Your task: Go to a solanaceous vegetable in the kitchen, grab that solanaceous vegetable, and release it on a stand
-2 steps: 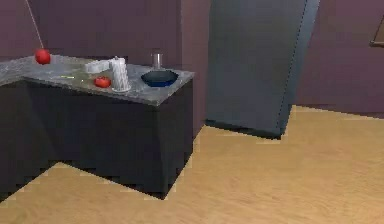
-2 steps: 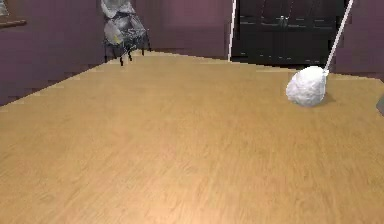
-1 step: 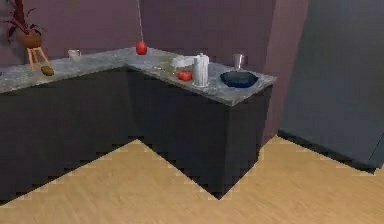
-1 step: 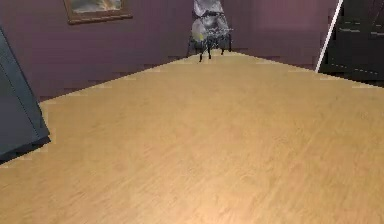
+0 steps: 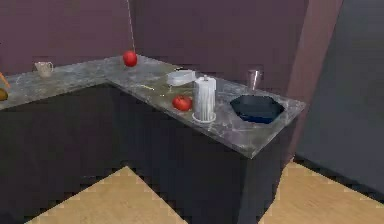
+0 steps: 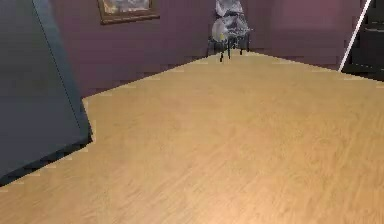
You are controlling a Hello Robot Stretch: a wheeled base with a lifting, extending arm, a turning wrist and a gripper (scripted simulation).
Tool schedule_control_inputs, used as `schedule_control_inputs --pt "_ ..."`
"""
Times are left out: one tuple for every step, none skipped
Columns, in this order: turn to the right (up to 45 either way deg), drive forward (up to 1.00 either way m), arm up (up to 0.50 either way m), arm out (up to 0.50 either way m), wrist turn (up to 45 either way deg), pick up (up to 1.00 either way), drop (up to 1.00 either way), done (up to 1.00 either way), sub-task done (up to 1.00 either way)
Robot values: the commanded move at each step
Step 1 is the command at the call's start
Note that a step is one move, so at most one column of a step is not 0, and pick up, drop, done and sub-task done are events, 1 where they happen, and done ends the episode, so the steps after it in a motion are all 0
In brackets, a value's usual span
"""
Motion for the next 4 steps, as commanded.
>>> schedule_control_inputs --pt "-45.0 0.00 0.00 0.00 0.0 0.00 0.00 0.00 0.00" --pt "-42.0 0.00 0.00 0.00 0.0 0.00 0.00 0.00 0.00" --pt "45.0 0.00 0.00 0.00 0.0 0.00 0.00 0.00 0.00" --pt "45.0 0.00 0.00 0.00 0.0 0.00 0.00 0.00 0.00"
